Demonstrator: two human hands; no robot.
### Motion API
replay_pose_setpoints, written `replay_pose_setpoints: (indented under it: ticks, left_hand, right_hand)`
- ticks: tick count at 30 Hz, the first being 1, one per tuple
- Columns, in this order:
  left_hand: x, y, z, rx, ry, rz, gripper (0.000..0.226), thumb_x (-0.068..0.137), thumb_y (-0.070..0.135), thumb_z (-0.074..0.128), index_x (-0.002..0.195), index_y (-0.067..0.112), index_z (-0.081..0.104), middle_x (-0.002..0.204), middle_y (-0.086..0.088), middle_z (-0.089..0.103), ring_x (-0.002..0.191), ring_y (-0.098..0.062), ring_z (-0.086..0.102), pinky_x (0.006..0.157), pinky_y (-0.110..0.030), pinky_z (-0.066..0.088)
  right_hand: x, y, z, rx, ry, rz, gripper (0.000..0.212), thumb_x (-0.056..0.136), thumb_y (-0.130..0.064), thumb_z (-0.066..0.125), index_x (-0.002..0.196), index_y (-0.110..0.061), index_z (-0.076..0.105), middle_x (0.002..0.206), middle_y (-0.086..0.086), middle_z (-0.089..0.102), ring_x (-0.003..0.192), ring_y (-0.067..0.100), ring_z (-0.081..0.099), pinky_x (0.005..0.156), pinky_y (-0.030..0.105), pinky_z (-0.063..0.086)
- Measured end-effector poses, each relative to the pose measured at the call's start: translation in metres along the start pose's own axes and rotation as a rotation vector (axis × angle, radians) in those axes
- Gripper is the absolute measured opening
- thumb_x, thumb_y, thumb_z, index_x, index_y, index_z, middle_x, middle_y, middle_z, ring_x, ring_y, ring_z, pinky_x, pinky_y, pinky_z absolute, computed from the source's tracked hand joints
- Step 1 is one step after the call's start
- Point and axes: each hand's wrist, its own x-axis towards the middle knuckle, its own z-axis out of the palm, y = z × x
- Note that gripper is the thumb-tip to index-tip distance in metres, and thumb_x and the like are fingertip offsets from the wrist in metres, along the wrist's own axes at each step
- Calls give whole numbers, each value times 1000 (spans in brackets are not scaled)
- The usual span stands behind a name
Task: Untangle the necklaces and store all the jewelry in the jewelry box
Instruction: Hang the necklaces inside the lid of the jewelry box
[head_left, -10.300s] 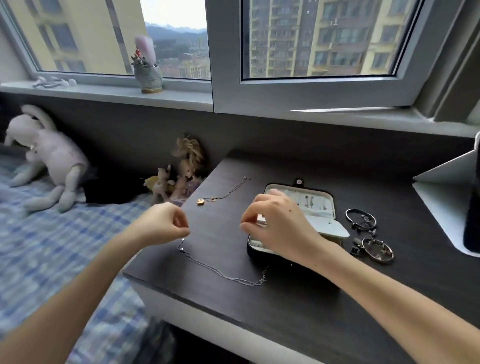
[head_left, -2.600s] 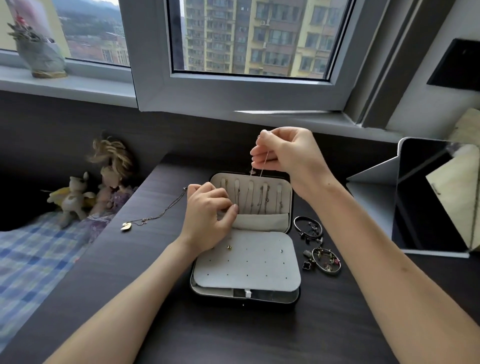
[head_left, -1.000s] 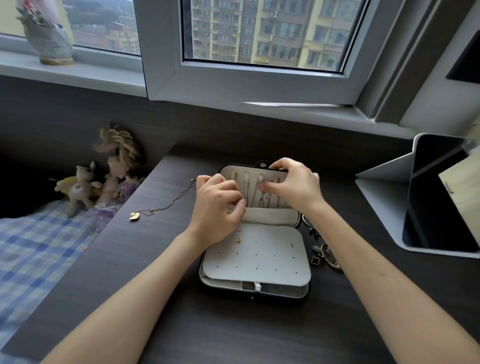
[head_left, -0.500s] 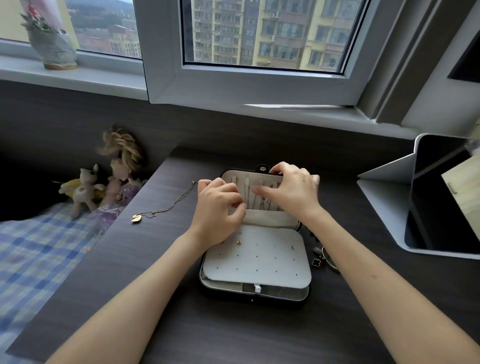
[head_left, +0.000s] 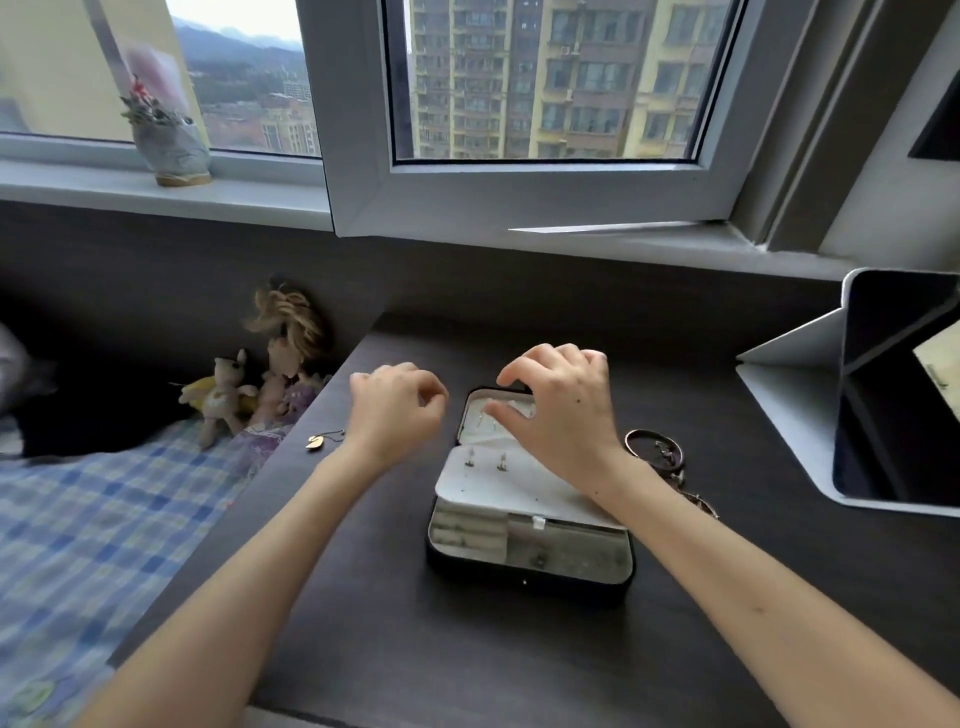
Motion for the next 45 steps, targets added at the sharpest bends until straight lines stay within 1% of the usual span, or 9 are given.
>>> replay_pose_setpoints:
  ticks: [4,8,11,23,28,30,33,37,45]
  left_hand:
    - [-8,-57,-31,304,-98,-295,19,82,23,52,88,27,69,100,0,67,102,-27,58,86,-36,32]
    - [-11,-84,-47,262,-263,-458,6,81,24,62,84,20,62,97,-2,67,100,-24,59,86,-34,45]
    - [-11,-82,-51,188,-324,-483,18,79,27,70,82,11,62,90,-6,64,87,-21,57,72,-28,45]
    - [0,-48,-77,117,-449,-435,14,78,17,76,87,6,76,76,-4,67,68,-14,59,52,-20,41]
    - [17,28,-125,-108,-436,-189,2,79,18,73,78,20,73,78,1,73,69,-7,63,58,-8,47]
    - [22,56,-140,-197,-447,-128,3,77,19,75,78,22,74,78,2,74,74,-7,65,69,-14,48]
    - [30,87,-151,-284,-467,-83,4,77,17,75,81,20,75,80,-1,74,77,-15,64,77,-26,50]
    - [44,108,-161,-328,-451,-90,7,80,16,74,87,16,73,84,-5,72,73,-9,59,61,-13,47]
    - [53,114,-170,-409,-500,-99,9,85,19,67,89,11,71,71,0,68,69,-10,57,63,-17,47]
  right_hand:
    - [-1,-8,-3,34,-24,-21,20,71,-43,63,73,-24,69,78,-6,67,74,22,59,76,38,37]
    - [0,-13,-9,68,-32,-26,18,70,-41,64,71,-23,68,77,-6,67,72,22,59,75,38,37]
    - [-1,-16,-12,75,-42,-24,19,71,-41,63,72,-23,69,78,-5,67,73,23,59,75,38,37]
    - [-10,-11,-27,154,-38,-4,17,73,-37,64,76,-21,70,82,-4,67,75,23,59,75,35,36]
    - [6,-24,-43,424,-214,91,31,91,-28,60,120,-17,63,121,-3,63,113,14,54,97,24,34]
    - [13,-33,-49,562,-289,130,37,94,-24,55,130,-16,56,129,-4,58,120,10,51,102,22,35]
    - [22,-45,-57,889,-313,244,23,95,-17,54,115,-14,64,111,-1,67,104,9,60,96,24,46]
    - [31,-43,-71,1189,-256,346,18,93,-19,58,95,-6,70,76,4,70,71,11,64,74,21,53]
    - [30,-20,-94,1388,-341,487,13,87,-12,62,92,-4,70,67,2,65,64,10,59,65,22,50]
